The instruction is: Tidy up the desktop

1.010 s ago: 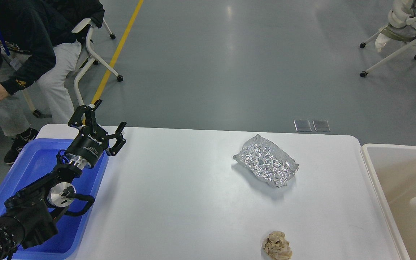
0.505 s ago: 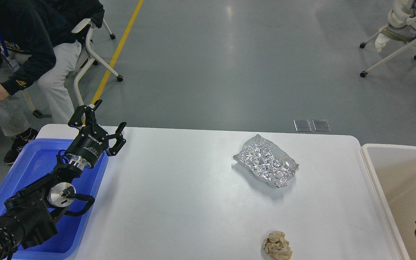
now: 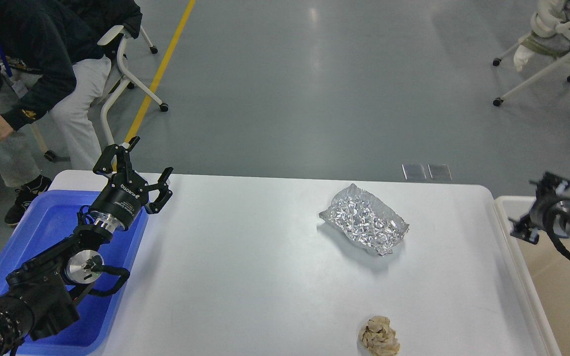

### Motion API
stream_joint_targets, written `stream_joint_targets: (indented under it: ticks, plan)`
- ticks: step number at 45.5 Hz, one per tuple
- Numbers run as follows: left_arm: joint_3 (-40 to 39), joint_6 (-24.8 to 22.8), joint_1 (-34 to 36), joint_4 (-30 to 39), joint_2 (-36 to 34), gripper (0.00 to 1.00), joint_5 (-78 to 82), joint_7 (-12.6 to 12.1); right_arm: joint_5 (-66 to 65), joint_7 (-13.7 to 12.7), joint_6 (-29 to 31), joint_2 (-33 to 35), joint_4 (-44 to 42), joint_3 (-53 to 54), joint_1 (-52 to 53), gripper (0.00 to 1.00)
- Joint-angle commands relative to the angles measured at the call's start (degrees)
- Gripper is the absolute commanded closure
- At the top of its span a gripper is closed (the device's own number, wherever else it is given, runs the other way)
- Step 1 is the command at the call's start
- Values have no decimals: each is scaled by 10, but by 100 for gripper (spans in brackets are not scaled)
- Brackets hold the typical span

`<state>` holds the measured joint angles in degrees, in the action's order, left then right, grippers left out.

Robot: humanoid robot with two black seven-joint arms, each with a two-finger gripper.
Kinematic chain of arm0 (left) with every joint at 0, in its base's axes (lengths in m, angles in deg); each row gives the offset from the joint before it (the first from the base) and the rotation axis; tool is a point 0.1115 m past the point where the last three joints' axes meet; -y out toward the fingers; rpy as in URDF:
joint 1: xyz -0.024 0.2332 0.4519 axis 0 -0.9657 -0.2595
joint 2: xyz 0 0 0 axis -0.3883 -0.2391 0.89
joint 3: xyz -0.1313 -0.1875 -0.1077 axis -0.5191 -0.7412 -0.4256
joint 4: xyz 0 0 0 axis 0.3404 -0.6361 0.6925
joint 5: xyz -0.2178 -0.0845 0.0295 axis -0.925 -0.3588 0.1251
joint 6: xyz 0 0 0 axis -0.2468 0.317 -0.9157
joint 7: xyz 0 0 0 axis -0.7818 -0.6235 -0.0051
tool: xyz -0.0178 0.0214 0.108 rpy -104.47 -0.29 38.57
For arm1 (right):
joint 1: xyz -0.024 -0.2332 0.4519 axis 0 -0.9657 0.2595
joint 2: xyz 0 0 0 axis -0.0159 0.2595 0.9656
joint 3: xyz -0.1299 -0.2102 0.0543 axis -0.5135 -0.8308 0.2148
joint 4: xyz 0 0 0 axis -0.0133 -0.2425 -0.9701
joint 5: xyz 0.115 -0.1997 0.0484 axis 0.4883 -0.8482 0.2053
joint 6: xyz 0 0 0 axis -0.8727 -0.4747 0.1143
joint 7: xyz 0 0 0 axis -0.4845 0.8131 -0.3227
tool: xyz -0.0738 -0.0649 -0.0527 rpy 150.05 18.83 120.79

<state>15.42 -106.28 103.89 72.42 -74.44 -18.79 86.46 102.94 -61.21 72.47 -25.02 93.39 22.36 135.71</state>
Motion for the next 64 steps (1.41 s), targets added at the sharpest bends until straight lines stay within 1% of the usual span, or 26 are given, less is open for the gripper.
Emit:
stream_joint_targets:
  ticks: [1,7,14,23,26,32,39,51,64]
  plan:
    - [0,0,0,0,0,0,0,0,-1,0,15,17,135,77,63,0]
    - [0,0,0,0,0,0,0,0,0,1,59,10,174,82,88,0]
    - [0,0,0,0,0,0,0,0,0,2,122,-26,183,111,91,0]
    - [0,0,0,0,0,0,0,0,2,3,260,-55,180,136,82,0]
    - [0,0,0,0,0,0,0,0,4,3,284,-74,175,151,72,0]
    - [0,0,0,0,0,0,0,0,3,3,289,-109,174,188,45,0]
    - [0,0,0,0,0,0,0,0,1,3,287,-140,160,192,30,0]
    - [0,0,0,0,0,0,0,0,0,3,289,-175,131,193,6,0]
    - [-1,0,0,0,0,0,0,0,0,4,293,-201,129,195,-31,0]
